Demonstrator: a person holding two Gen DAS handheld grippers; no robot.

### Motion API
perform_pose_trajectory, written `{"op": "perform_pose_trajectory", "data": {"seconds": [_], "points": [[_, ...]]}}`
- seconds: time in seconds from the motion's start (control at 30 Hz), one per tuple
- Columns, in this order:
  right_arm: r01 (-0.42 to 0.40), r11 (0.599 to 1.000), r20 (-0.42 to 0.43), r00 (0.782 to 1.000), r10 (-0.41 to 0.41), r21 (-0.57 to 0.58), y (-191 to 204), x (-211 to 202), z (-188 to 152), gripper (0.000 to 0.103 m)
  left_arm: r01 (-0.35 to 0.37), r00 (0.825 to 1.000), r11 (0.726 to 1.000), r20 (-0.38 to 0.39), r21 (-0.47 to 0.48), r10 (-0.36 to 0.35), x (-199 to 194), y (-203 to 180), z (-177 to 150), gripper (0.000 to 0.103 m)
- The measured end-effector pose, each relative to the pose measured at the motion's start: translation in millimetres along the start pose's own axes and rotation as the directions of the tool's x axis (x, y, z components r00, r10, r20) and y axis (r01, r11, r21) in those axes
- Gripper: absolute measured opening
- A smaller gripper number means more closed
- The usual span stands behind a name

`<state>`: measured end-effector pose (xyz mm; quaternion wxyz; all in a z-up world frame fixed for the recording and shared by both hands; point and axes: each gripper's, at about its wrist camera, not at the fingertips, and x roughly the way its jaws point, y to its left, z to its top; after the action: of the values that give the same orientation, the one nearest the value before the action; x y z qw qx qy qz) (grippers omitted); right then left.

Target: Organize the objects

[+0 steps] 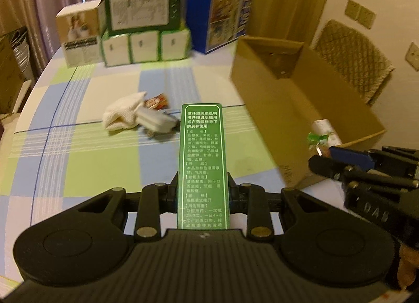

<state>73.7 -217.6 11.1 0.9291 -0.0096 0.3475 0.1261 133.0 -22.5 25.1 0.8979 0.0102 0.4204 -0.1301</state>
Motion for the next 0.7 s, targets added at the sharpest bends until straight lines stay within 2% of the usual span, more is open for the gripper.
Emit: {"op": "perform_pose_trajectory", "data": {"seconds": [0.37,0.7], "points": [[0.124,0.990,0.027,0.992,-0.126,0.061,-59,-49,5,0.022,0.077,0.996,0.995,0.038,0.068,-0.079,-19,-69,14,0.025],[0.160,0.982,0.024,0.986,-0.163,0.100,-93,-66,-3,0.022,0.123,0.991,0.984,0.028,0.132,-0.128,-15,-114,24,0.025]]}}
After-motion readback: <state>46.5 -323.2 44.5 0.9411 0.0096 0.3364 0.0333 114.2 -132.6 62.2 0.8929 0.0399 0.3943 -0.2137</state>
